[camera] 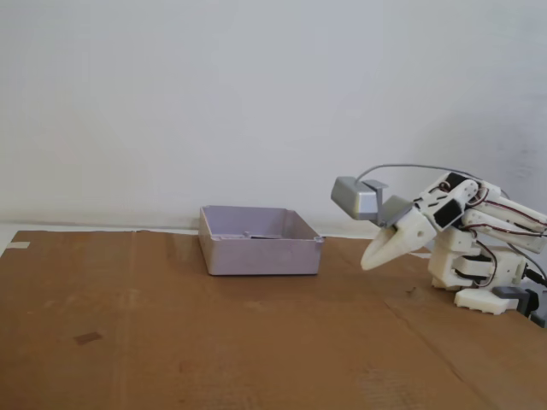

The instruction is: Grasp a block and put it in the box.

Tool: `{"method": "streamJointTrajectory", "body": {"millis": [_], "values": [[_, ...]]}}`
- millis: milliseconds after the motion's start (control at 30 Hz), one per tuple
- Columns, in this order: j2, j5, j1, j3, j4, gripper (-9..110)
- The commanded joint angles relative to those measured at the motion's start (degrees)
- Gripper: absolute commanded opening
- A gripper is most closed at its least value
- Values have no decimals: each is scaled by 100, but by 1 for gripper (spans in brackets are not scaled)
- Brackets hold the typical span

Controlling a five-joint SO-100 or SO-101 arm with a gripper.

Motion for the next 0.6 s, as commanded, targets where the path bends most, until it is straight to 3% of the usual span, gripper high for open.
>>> {"method": "streamJointTrajectory", "body": {"millis": [0,567], "values": [[308,0,26,237,220,0],[308,18,18,237,1477,0]]}}
